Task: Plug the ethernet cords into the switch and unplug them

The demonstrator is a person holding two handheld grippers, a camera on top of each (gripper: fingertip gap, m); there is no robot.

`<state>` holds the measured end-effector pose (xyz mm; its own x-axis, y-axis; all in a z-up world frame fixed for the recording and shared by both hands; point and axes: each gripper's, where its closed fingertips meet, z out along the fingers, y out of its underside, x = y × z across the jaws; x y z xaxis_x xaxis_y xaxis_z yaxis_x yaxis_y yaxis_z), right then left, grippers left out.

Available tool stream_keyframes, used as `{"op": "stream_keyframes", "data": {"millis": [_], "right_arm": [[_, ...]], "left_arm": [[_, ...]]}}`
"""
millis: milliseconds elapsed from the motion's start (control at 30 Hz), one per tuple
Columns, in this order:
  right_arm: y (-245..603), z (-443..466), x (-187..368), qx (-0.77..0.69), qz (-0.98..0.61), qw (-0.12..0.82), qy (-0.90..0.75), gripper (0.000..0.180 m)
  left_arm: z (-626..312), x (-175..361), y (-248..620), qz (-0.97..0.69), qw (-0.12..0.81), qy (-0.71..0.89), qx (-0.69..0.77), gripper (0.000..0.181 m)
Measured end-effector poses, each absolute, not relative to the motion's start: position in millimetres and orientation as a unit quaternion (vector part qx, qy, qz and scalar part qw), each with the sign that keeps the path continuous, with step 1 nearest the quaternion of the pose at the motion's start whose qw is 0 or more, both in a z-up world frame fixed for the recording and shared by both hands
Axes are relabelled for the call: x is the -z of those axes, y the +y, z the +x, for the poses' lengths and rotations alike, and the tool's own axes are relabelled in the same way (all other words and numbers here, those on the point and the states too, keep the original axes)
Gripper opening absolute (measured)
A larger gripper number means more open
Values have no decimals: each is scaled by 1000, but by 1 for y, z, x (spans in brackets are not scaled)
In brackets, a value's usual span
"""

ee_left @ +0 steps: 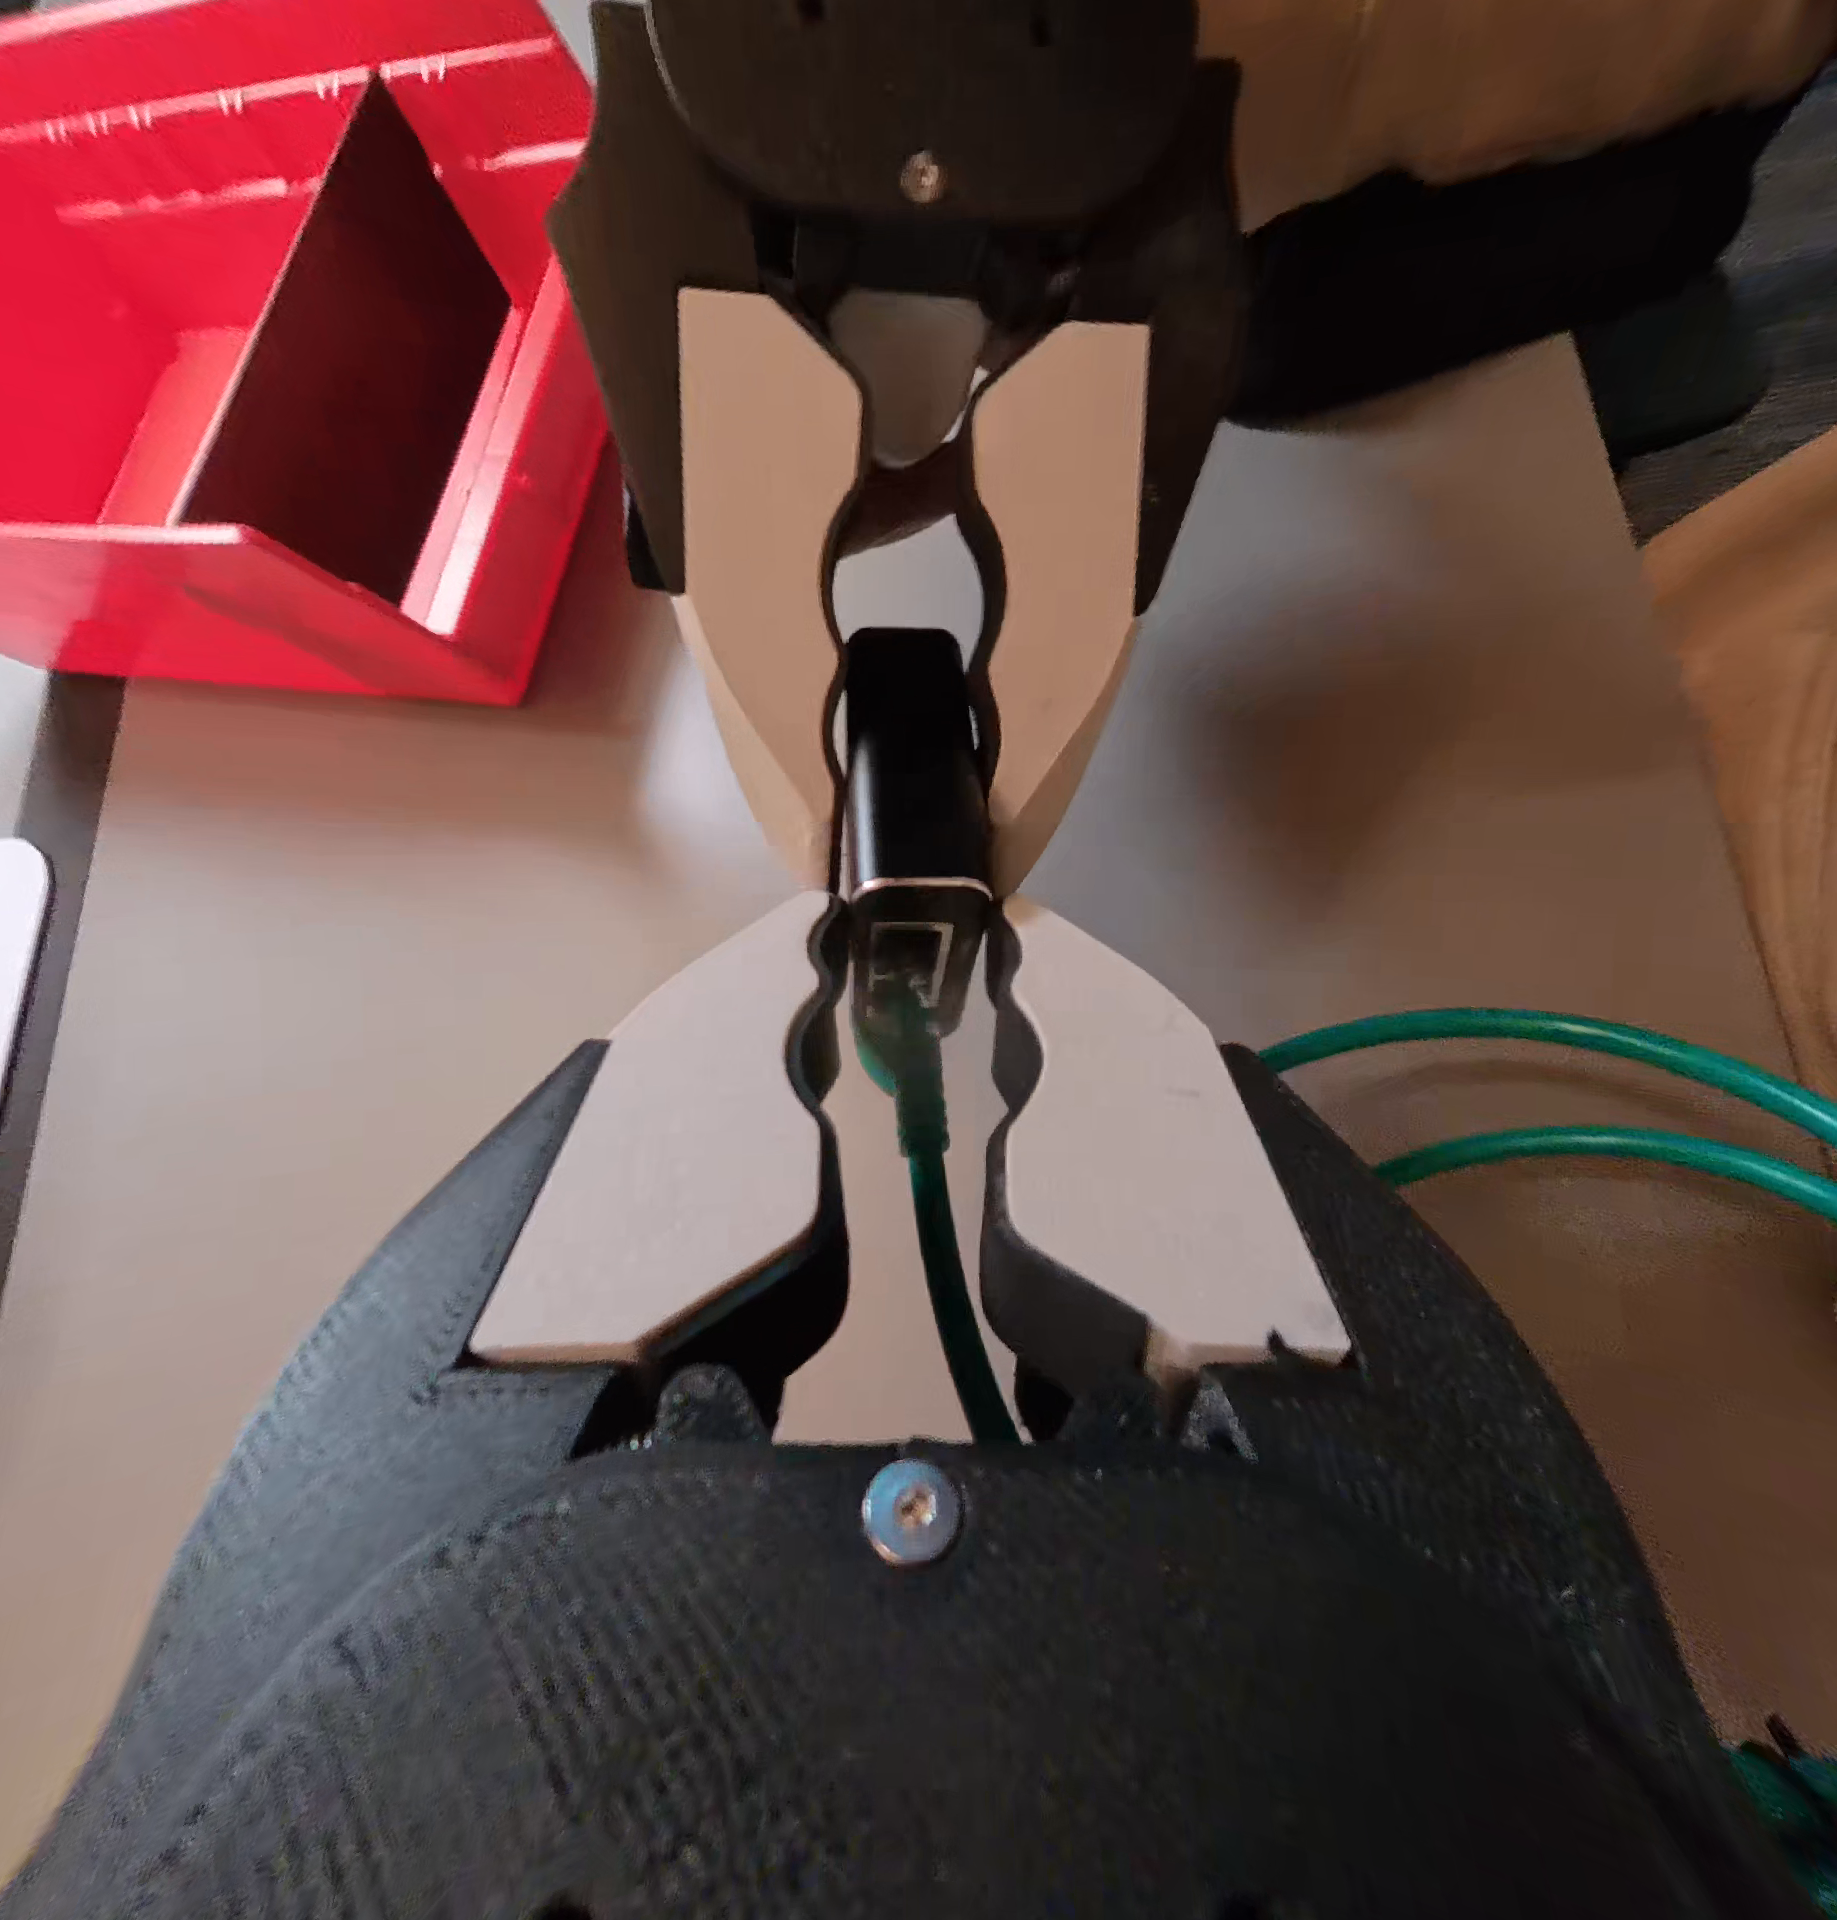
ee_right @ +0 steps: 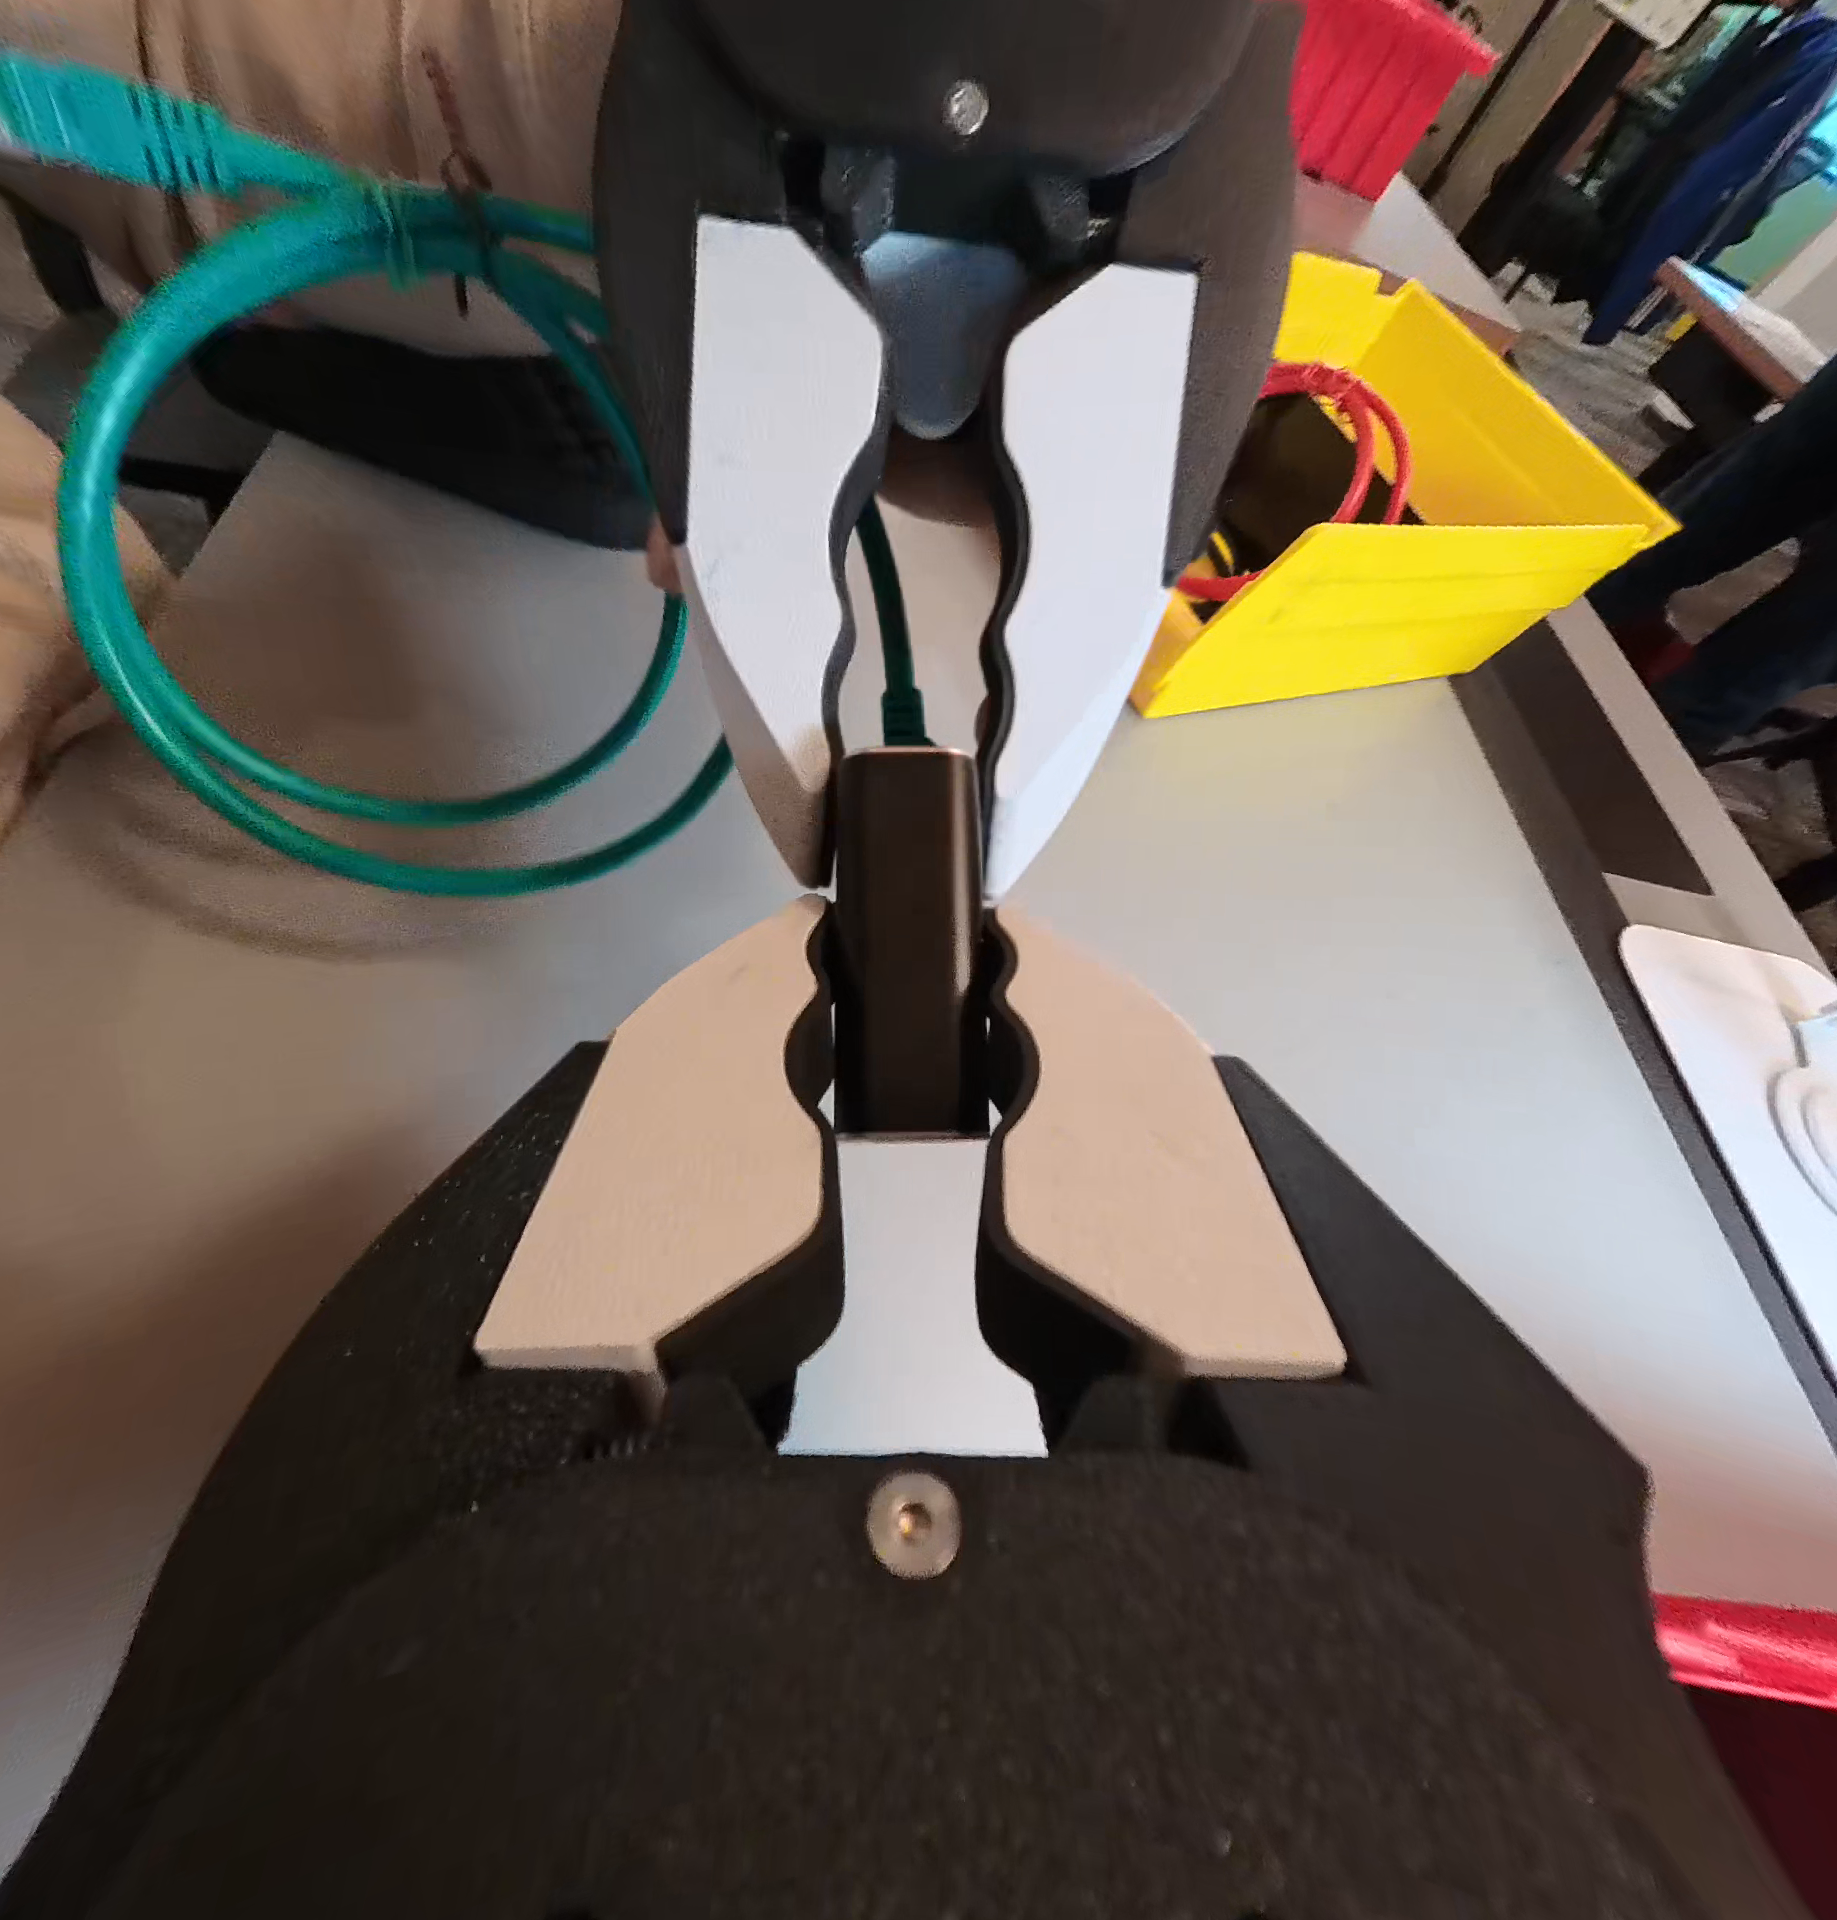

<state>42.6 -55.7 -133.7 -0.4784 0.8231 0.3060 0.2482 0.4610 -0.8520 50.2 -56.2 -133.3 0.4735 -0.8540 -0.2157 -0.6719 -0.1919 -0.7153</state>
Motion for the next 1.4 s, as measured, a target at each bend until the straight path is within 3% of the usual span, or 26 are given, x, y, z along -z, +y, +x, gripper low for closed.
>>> {"op": "stream_keyframes", "data": {"millis": [333,633,800,1000,1200,1400], "right_arm": [[-41,41,87,-453,-344,396,-721,40],[-48,19,-2,-468,-251,433,-728,24],[-53,19,-10,-424,-220,491,-728,25],[-39,39,-22,-403,-214,522,-720,24],[-29,55,-39,-410,-214,545,-699,24],[-22,60,-42,-414,-218,549,-693,24]], "left_arm": [[38,88,-45,-719,489,473,140,24],[24,9,-46,-660,570,467,149,24],[11,-13,-58,-639,597,460,154,32],[-94,-66,-67,-647,686,295,158,28],[-231,0,-43,-775,618,130,8,36],[-284,71,-16,-849,512,64,-113,28]]}}
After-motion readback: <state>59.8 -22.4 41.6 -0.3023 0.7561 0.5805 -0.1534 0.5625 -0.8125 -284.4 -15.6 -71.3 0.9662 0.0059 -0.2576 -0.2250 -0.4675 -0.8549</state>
